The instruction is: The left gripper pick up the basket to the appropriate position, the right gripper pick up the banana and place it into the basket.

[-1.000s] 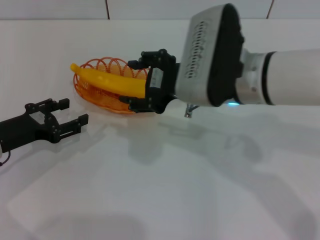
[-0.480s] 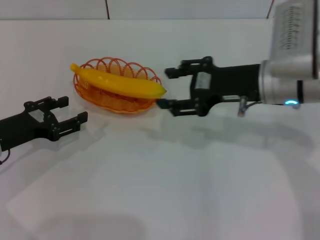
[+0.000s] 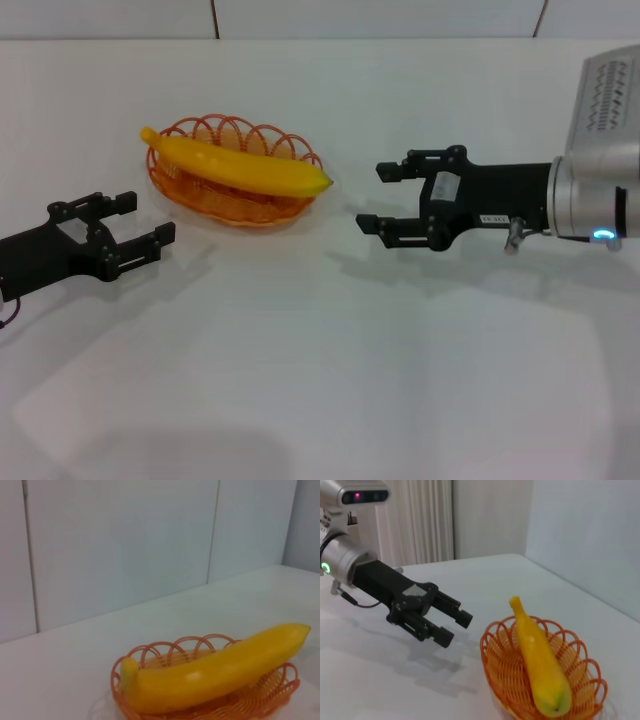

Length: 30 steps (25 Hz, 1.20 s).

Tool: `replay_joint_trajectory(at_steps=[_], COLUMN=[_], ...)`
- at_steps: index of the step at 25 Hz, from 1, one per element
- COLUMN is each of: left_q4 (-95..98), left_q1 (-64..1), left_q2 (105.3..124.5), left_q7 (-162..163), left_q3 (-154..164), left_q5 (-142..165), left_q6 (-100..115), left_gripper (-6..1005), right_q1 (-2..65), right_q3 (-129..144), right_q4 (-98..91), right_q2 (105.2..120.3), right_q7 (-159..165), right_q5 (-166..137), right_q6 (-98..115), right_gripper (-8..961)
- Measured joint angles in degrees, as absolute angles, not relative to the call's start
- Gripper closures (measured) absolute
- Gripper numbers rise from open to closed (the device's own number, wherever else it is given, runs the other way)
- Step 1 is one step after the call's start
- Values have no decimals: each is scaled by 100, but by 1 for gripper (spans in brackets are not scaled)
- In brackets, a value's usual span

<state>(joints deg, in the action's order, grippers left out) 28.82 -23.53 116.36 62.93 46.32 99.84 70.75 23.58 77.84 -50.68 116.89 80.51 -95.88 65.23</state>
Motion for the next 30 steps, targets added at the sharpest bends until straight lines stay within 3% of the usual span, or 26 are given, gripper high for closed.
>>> replay_joint_trajectory(at_steps=[30], left_q4=[2883], left_q1=[-2346], left_q2=[11636], left_q7=[6293], left_q3=[4641], left_q5=[9905], left_q6=[7146], left_gripper=[275], right_q1=[2355], right_q3=[7725], right_q4=[-4465], right_q2=[11691], right_q7=[7555], right_q5=[-9237], right_q6=[6578], right_gripper=[239])
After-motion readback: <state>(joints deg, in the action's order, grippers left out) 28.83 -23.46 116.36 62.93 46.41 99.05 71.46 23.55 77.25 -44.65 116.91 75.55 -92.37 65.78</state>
